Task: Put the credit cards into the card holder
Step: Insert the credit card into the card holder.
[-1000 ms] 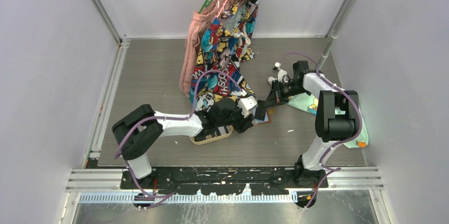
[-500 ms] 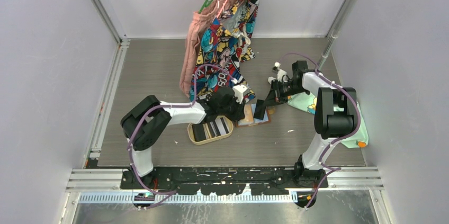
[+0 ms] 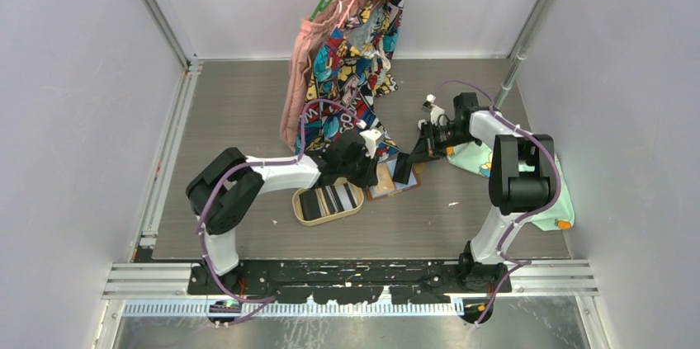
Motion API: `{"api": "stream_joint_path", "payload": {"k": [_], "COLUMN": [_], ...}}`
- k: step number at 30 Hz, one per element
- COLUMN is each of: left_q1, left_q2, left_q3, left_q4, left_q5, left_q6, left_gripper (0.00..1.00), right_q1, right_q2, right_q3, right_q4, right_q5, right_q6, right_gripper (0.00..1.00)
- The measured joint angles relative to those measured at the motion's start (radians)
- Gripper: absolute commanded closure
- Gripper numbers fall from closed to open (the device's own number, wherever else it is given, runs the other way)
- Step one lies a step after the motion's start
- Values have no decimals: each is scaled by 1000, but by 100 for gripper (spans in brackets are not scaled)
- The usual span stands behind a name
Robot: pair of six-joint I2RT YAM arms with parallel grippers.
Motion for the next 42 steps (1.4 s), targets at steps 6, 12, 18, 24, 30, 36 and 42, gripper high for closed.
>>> {"api": "stream_joint_path", "payload": {"k": [6, 12, 18, 24, 30, 36, 42], "left_q1": [1, 8, 15, 16, 17, 18, 22], "left_q2": [-7, -12, -13, -27, -68, -80, -77], "left_q3": [1, 5, 5, 5, 4, 4, 5], "left_q4": [-24, -45, -48, -64, -121, -145, -142], "left_q5": [1, 5, 14, 15, 15, 13, 13], "left_q6": [-1, -2, -5, -11, -32, -50, -57], "left_gripper": [80, 79, 77, 71, 65, 62, 59], "right_q1": [8, 44, 53, 53, 56, 64, 65], "right_q2": [29, 87, 86, 11, -2, 42, 71], "right_q3": [8, 35, 39, 38, 38, 38, 38], "right_q4": [-5, -43, -63, -51, -45, -45, -47], "right_q5": [0, -1, 6, 18, 5, 3, 5], "right_q6": [-3, -23, -34, -30, -30, -30, -30], "right_gripper": [99, 99, 99, 99, 99, 99, 99]}}
